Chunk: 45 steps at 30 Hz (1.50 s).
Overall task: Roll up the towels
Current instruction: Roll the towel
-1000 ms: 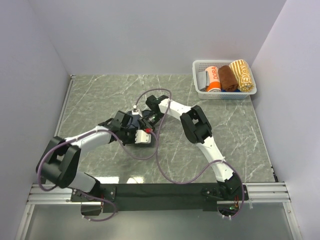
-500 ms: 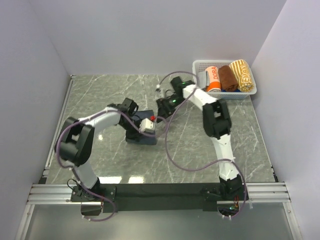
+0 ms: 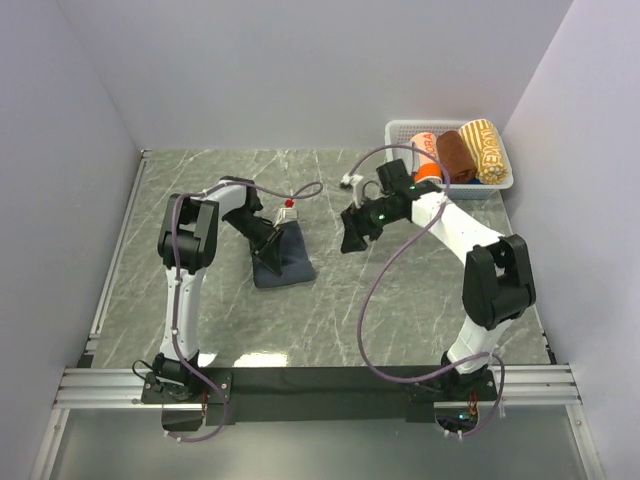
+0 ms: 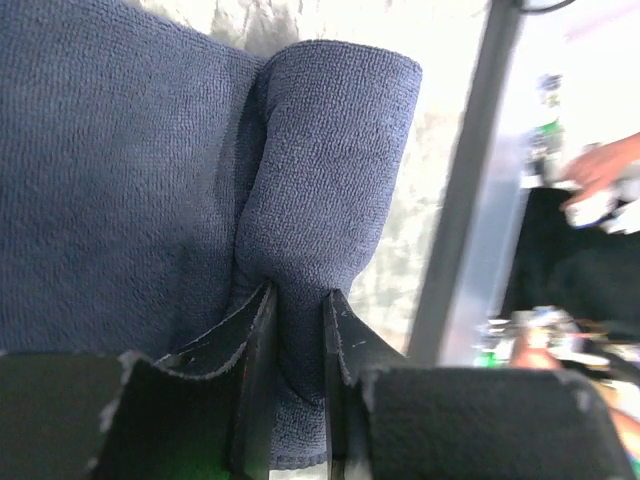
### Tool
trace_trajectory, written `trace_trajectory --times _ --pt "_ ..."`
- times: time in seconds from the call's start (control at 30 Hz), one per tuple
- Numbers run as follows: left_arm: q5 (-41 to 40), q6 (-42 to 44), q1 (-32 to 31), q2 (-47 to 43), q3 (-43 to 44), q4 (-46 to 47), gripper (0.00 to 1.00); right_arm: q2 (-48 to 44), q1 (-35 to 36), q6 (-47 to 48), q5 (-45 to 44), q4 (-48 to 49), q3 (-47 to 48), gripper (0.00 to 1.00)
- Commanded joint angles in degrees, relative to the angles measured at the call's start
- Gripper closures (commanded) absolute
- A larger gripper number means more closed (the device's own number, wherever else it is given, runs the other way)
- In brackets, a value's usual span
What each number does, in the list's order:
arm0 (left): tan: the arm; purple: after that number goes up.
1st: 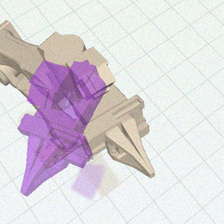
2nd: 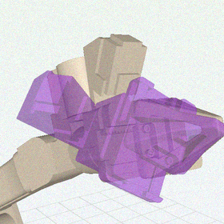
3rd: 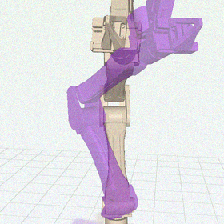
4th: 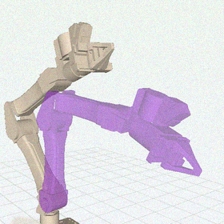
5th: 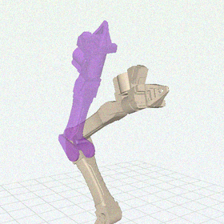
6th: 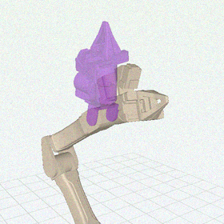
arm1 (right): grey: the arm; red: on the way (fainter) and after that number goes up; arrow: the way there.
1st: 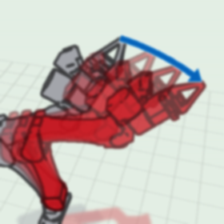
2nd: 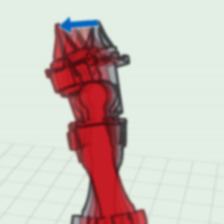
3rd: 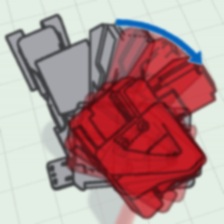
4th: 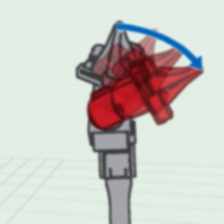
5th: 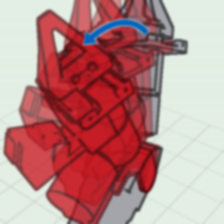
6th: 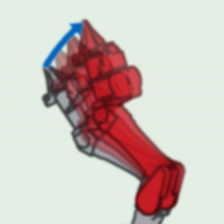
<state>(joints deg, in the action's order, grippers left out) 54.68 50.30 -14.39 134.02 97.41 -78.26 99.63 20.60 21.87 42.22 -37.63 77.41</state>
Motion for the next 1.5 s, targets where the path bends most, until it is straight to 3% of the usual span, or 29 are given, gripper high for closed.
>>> trace_trajectory --times 0.0,0.2,0.53,0.63,0.73,0.77,0.83,1.07,1.27,1.47 --pt "-6.77 0.93 -1.34 7.13 -0.02 -0.23 0.99 -1.73 6.45 6.51 -6.51 5.1 -1.64 0.26" --pt "-7.13 3.31 -1.43 8.1 -2.57 -0.14 0.99 2.22 19.54 14.86 -13.65 12.12 -0.59 0.26" --pt "-5.37 2.7 -1.08 9.86 -0.46 -0.23 0.99 6.36 27.21 29.89 -13.39 18.03 -5.07 0.25" --pt "-4.84 2.87 -0.9 9.95 -0.2 -0.05 0.99 9.95 27.74 31.74 -13.74 16.89 -4.2 0.37" --pt "-3.88 2.96 -0.64 10.21 -0.02 -0.05 0.96 11.89 27.91 31.4 -14.0 14.96 -2.97 0.61" --pt "-3.53 2.96 -0.38 10.3 0.06 0.04 0.94 12.86 28.18 31.57 -13.48 13.73 -1.48 0.84" --pt "-2.04 2.78 0.06 9.51 -0.2 0.82 0.92 13.65 28.09 31.22 -12.77 11.71 -0.77 0.98" --pt "3.84 -2.73 7.77 -3.55 -6.59 10.21 0.57 20.41 27.3 27.54 -6.45 -7.71 11.34 1.0" --pt "8.96 -16.44 22.64 -13.86 -12.4 23.92 0.55 32.27 26.95 20.24 -5.84 -22.65 26.81 1.0" --pt "6.59 -14.55 29.68 -22.45 -16.79 24.47 0.54 40.54 25.81 16.81 -2.23 -30.83 36.4 1.0"
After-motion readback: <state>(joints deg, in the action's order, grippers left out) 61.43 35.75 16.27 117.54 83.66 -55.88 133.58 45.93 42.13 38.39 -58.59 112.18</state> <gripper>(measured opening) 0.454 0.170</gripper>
